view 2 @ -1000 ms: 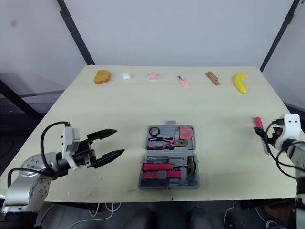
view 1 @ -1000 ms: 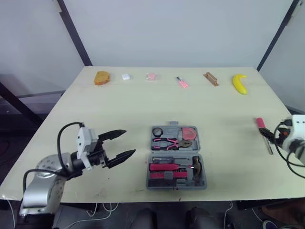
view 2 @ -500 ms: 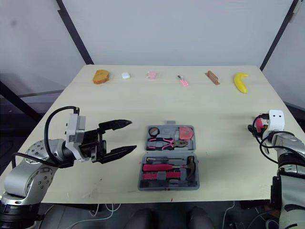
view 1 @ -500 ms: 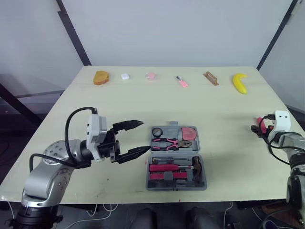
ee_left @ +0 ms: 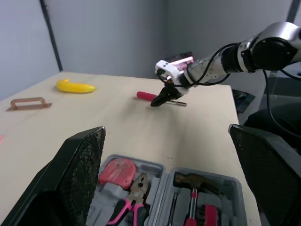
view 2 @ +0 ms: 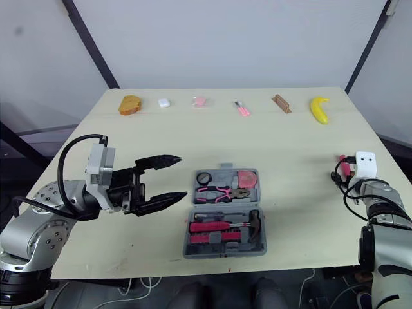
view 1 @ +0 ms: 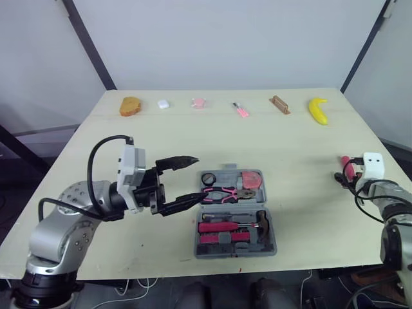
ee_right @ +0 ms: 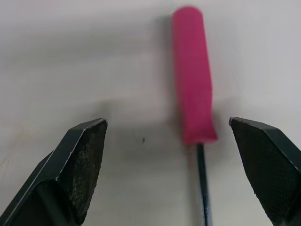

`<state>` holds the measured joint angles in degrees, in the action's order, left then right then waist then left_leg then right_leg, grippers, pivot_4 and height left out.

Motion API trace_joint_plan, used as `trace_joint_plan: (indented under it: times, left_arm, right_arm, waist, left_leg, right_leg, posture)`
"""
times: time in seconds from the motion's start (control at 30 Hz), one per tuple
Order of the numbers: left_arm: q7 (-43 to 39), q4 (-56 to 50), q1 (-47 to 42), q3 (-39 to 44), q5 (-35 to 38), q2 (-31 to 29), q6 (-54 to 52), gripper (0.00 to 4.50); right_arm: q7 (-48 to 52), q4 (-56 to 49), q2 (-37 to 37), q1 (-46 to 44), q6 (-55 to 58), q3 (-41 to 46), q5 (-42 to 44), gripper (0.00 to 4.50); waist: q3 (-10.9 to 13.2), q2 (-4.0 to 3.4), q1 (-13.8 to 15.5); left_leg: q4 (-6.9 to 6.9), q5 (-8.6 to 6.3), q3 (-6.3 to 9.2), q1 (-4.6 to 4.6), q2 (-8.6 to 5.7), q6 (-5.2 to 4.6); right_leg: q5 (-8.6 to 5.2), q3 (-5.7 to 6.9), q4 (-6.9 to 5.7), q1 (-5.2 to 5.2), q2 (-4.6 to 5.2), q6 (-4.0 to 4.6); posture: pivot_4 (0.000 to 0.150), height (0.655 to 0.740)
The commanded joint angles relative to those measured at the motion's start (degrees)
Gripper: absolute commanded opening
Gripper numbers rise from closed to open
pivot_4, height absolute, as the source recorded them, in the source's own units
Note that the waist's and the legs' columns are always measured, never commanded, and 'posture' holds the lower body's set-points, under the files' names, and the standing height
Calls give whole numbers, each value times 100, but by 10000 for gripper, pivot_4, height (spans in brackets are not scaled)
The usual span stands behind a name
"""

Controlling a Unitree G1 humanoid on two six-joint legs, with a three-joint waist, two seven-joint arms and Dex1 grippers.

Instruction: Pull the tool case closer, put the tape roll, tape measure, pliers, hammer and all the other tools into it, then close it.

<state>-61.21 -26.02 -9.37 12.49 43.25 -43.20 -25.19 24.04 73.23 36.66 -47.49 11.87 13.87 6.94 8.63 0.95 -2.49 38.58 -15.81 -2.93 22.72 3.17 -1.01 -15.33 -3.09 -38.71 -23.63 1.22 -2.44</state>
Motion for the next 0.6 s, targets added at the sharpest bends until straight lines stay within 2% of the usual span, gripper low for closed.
trace_joint_plan:
  times: [0.03,0.1,0.2,0.33,0.37,0.43,0.6]
  left_arm:
    - [-24,-157,-86,69,156,-83,-38,45000]
    - [-58,-118,-102,42,128,-89,-30,45000]
    - [-92,-77,-114,47,120,-98,-35,45000]
    - [-124,-32,-122,60,104,-101,-42,45000]
    - [-127,-29,-124,60,103,-100,-45,45000]
    - [-126,-39,-119,55,105,-93,-50,45000]
    - [-133,-48,-70,88,106,-103,-47,45000]
  right_arm:
    - [59,19,27,-86,-221,62,-17,43633]
    - [68,71,5,-78,-277,72,-27,43633]
    - [55,108,3,-106,-402,36,-90,35125]
    - [-70,156,-5,-151,-506,21,-179,15469]
    - [-97,167,-7,-156,-514,31,-189,12666]
    - [-148,184,-6,-130,-561,40,-218,3679]
    - [-205,174,-32,-82,-653,52,-256,3620]
  waist:
    - [1,-1,0]
    - [1,-1,2]
    - [0,-1,2]
    - [1,-1,2]
    - [1,-1,2]
    - [1,-1,2]
    - [1,-1,2]
  left_leg:
    - [0,0,0,0,0,0]
    - [0,0,0,0,0,0]
    - [0,0,-1,0,0,0]
    - [0,0,-1,0,0,0]
    - [0,0,-1,0,0,0]
    - [0,0,-2,0,0,0]
    - [0,0,-1,0,0,0]
  right_leg:
    - [0,0,0,0,0,0]
    - [0,-1,1,0,0,0]
    - [0,0,1,0,0,0]
    - [0,-1,2,0,0,0]
    - [0,-2,3,0,0,0]
    - [0,-2,4,0,0,0]
    - [0,-2,4,0,0,0]
  posture:
    - [1500,7400]
    - [1500,7400]
    - [1500,7400]
    - [1500,7400]
    - [1500,7400]
    - [1500,7400]
    - [1500,7400]
